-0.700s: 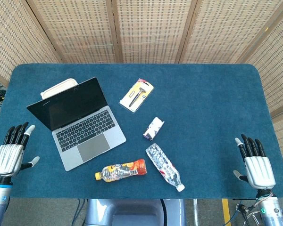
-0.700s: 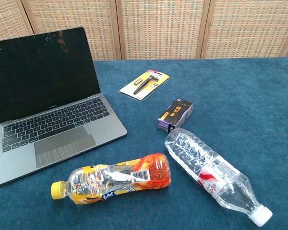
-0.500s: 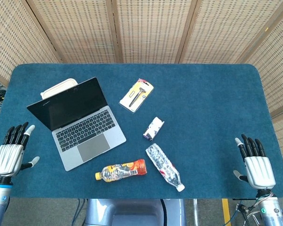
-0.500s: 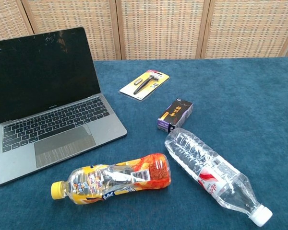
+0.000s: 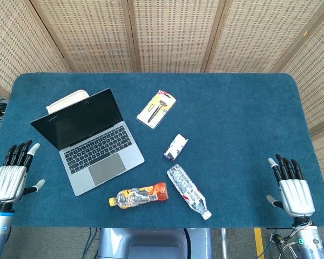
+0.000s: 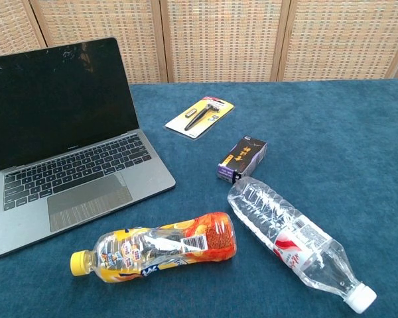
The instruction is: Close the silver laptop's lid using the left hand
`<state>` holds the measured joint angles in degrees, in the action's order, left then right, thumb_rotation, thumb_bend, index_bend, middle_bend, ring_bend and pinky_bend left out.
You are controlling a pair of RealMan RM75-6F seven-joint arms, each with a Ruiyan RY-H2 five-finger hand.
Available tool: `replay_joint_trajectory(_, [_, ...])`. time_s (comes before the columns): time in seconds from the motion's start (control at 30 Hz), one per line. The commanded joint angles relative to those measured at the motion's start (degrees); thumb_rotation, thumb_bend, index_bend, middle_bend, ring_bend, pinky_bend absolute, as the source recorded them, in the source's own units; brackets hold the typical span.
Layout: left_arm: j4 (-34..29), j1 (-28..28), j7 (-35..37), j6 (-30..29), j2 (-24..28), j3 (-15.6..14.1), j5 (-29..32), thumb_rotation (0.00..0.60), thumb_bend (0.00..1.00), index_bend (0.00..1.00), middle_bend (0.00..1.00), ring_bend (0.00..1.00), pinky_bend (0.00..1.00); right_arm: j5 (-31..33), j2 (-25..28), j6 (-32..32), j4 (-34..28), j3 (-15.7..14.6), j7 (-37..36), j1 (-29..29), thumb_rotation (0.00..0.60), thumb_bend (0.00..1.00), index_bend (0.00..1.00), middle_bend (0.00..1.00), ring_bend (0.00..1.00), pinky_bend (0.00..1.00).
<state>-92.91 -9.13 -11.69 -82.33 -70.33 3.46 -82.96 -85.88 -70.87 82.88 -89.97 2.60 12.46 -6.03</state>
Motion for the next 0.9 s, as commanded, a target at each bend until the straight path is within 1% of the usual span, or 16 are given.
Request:
replay_joint_trajectory(0.03, [0.02, -0.01, 0.03, 0.01, -0.02, 0.03, 0.03, 0.6, 0.2, 0.0, 0.0, 0.0, 0.0, -0.04, 0.0, 0.01, 0.0, 0.03, -0.01, -0.03, 0.6, 0.03, 0.0, 0.0, 0.0, 0.0])
replay_joint_trajectory(0.67, [-0.76, 0.05, -0.6, -0.28, -0.27, -0.27, -0.58, 0.6, 0.21, 0.0, 0.0, 0.0, 0.0, -0.12, 0.04, -0.21, 0.1, -0.14, -0.33, -0.02, 0.6, 0.03, 0.0, 0.0, 0.0, 0.0])
replay_joint_trajectory(0.77, [-1.49, 0.04, -0.27, -0.33, -0.29, -0.24, -0.66, 0.6, 0.23, 0.0, 0.0, 0.0, 0.0, 0.03, -0.01, -0.28, 0.14, -0.09, -0.29, -0.04, 0.6, 0.03, 0.0, 0.0, 0.0, 0.0])
replay_joint_trajectory(0.83, [-1.96, 0.04, 0.31, -0.51, -0.51, -0.11, -0.75, 0.6, 0.27, 0.0, 0.0, 0.0, 0.0, 0.1, -0.04, -0.33, 0.16, -0.07, -0.23, -0.05, 0.6, 0.03, 0.0, 0.0, 0.0, 0.0])
replay_joint_trajectory(0.9, [-2.5, -0.19, 0.78, -0.11, -0.71, 0.12, -0.41, 0.6, 0.33, 0.0, 0.0, 0.0, 0.0, 0.15, -0.11, -0.44, 0.16, -0.09, -0.09, -0.09, 0.6, 0.03, 0.0, 0.0, 0.0, 0.0])
